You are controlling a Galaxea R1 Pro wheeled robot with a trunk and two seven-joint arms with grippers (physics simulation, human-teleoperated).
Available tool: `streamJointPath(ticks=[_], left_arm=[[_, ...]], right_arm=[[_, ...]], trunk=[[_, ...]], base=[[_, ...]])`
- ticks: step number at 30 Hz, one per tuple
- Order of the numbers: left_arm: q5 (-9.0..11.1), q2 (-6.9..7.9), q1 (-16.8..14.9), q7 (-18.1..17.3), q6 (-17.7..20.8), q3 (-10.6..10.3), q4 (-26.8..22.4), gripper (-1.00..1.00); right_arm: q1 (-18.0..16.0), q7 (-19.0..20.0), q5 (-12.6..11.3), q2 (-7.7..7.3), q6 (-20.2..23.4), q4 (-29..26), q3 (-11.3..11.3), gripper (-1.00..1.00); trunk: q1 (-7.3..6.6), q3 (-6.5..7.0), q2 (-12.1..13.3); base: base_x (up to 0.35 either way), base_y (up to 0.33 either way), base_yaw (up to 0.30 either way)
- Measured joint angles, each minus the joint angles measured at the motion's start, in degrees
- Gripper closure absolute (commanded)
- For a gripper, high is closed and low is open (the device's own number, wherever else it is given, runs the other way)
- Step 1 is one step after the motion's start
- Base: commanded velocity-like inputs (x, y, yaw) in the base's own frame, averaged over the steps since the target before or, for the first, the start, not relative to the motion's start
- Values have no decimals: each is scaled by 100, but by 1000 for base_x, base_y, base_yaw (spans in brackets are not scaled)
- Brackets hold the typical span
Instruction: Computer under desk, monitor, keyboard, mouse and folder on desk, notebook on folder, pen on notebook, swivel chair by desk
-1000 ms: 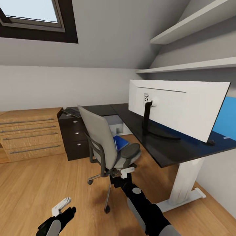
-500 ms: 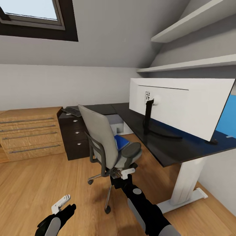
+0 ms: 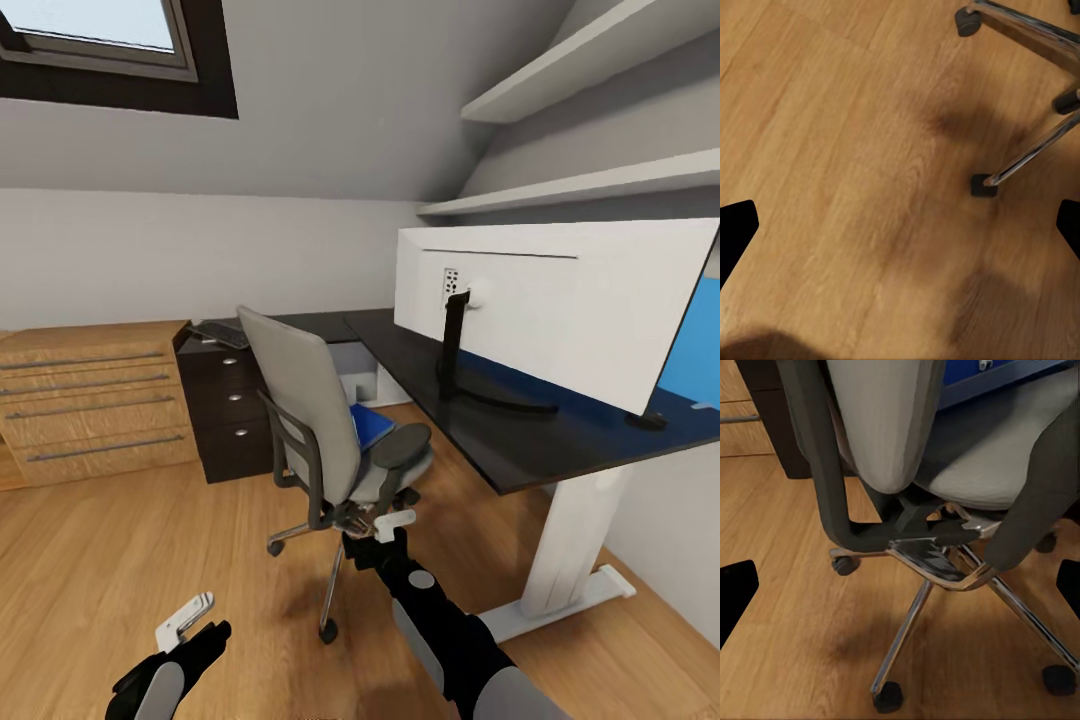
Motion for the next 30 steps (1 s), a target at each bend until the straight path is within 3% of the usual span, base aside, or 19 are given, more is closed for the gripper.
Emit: streamJointPath(ticks=[4,6,11,19,30], left_arm=[[-4,-2,0,0,-1,0,2,-100],[-8,-1,0,-1,-5,-3,9,-100],[-30,5,-1,-1,-8,-5,43,-100],[-72,40,4,-7,-20,-3,204,-100],[-84,69,8,-6,-176,-8,419,-100]], right_arm=[[-109,23,-132,0,-119,159,-89,-100],[-168,35,-271,0,-270,273,-191,-100],[-203,43,-358,0,-424,355,-259,-100],[-242,47,-405,0,-516,400,-299,-100],[-270,49,-413,0,-547,416,-327,-100]], trunk=[[88,-72,-160],[89,-72,-162],[89,-73,-162],[88,-73,-162],[86,-72,-162]], base=[[0,0,0],[0,0,0],[0,0,0],[36,0,0],[239,22,0]])
